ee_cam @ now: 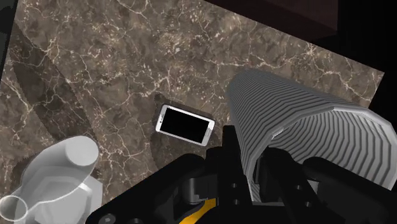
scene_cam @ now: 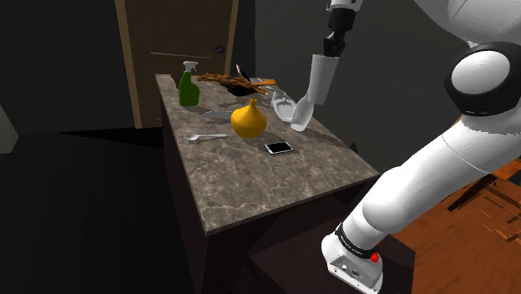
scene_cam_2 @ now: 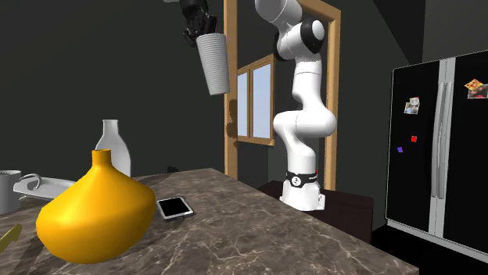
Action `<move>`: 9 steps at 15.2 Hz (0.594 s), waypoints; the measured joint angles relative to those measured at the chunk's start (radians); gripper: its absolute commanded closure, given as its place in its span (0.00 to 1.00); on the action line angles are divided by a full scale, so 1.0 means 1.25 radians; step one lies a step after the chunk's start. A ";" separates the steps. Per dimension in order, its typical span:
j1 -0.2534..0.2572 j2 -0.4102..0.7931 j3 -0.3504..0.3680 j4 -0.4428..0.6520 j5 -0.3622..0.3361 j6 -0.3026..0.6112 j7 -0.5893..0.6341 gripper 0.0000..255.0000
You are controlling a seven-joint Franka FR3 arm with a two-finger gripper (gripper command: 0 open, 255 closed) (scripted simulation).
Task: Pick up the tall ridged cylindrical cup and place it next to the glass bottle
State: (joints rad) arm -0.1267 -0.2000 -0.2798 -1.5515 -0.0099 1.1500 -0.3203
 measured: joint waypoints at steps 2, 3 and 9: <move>-0.016 0.025 -0.029 0.032 -0.008 -0.008 -0.048 1.00; -0.025 0.029 -0.043 0.037 -0.014 -0.009 -0.073 1.00; -0.082 0.131 -0.127 0.142 -0.015 -0.018 -0.220 1.00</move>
State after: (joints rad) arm -0.2293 -0.0364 -0.4382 -1.3741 -0.0289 1.1272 -0.5958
